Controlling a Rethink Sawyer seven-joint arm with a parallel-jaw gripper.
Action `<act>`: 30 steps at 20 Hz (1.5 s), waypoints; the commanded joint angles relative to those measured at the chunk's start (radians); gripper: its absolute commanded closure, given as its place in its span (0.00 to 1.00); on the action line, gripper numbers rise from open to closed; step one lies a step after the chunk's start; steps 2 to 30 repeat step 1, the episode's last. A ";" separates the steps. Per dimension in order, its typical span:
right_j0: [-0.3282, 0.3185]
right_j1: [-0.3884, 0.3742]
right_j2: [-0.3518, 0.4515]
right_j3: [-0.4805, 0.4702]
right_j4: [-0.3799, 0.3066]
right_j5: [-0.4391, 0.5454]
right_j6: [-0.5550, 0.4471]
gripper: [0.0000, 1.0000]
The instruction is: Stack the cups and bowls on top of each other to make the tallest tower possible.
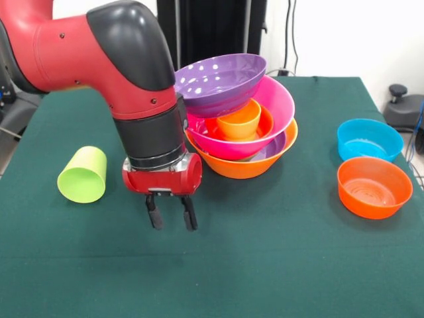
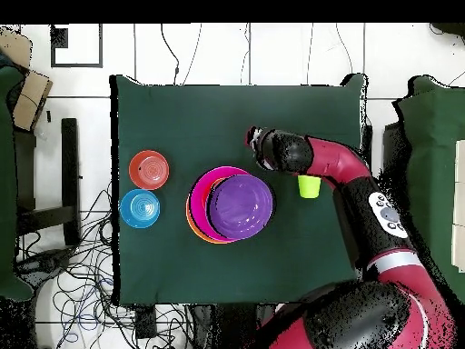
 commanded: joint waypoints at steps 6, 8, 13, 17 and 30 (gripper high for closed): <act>0.036 0.017 -0.003 0.014 -0.077 -0.010 -0.086 0.00; 0.036 0.017 -0.003 0.014 -0.077 -0.010 -0.086 0.00; 0.036 0.017 -0.003 0.014 -0.077 -0.010 -0.086 0.00; 0.036 0.017 -0.003 0.014 -0.077 -0.010 -0.086 0.00; 0.036 0.017 -0.003 0.014 -0.077 -0.010 -0.086 0.00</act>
